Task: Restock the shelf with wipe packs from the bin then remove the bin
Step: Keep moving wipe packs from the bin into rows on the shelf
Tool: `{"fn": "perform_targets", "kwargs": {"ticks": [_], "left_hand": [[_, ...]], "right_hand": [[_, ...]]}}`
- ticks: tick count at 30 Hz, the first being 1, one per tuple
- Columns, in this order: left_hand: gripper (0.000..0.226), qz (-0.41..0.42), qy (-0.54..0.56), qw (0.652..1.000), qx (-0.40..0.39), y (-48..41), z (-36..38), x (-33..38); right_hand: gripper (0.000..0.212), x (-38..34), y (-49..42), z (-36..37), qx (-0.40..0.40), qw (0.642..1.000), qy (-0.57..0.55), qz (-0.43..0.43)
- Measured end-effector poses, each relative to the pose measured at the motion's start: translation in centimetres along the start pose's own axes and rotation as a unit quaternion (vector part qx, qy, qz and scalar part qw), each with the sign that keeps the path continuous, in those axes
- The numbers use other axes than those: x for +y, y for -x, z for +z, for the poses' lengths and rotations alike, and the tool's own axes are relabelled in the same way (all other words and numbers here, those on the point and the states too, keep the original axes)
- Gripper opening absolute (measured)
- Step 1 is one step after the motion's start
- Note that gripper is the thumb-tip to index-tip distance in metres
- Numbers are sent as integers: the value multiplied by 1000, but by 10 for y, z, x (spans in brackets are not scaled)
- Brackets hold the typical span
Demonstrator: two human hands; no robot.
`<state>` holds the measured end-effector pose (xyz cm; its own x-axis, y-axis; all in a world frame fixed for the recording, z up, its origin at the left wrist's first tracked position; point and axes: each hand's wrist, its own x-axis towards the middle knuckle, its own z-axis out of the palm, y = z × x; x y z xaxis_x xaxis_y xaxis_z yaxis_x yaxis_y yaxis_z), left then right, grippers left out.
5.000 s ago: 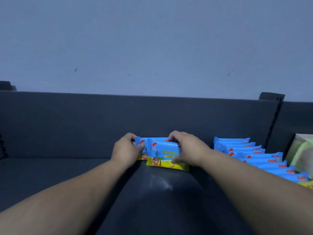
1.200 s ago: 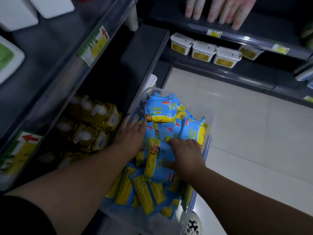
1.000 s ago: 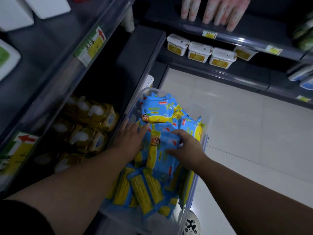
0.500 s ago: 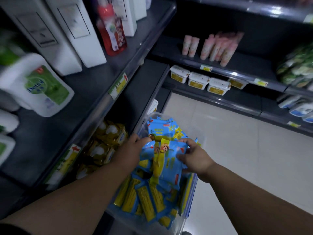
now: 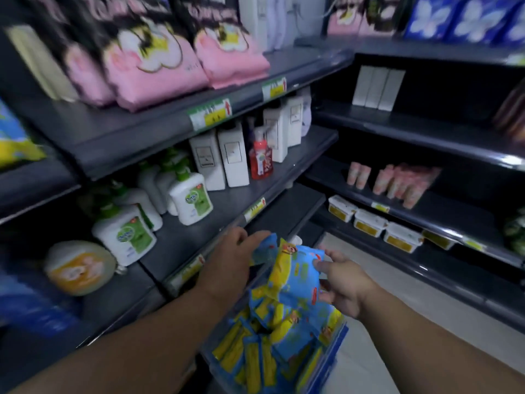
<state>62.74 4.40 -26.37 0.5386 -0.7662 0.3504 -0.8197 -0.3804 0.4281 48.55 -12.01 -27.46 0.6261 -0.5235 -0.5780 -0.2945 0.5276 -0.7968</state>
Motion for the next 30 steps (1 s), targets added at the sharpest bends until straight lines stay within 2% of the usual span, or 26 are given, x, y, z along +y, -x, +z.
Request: {"fn": "perform_targets", "kwargs": {"ticks": [3,6,8,11,18,22,24,27,28,30], "left_hand": [[58,-70,64,993,72,15,-46,39],[49,-156,108,971,142,30,-95,66],[49,-192,116,958,179,39,-128,77],[50,-209,128,937,250,55,-181,87],[50,-231,107,892,374,119,-297,82],[47,-271,120,855,427,170,-352,52],[44,-278,115,840,451,195,-379,35],[49,-294,132,815,481,229,-421,1],[50,-299,134,808,489,239,-435,-12],[49,-305,136,799,499,259,-462,-41]], "right_hand": [[45,-30,40,13,-47,999,-8,-25],[53,-61,77,37,-91,994,-19,-54],[72,-79,102,56,-142,987,-27,-70],[104,-98,142,90,-227,968,-8,-112],[118,-115,223,183,-304,918,140,-211],[110,-108,256,250,-336,889,202,-235],[90,-103,270,288,-364,889,181,-208],[43,-91,292,345,-400,891,151,-155],[36,-87,298,362,-415,886,149,-142],[37,-79,306,399,-442,875,153,-128]]}}
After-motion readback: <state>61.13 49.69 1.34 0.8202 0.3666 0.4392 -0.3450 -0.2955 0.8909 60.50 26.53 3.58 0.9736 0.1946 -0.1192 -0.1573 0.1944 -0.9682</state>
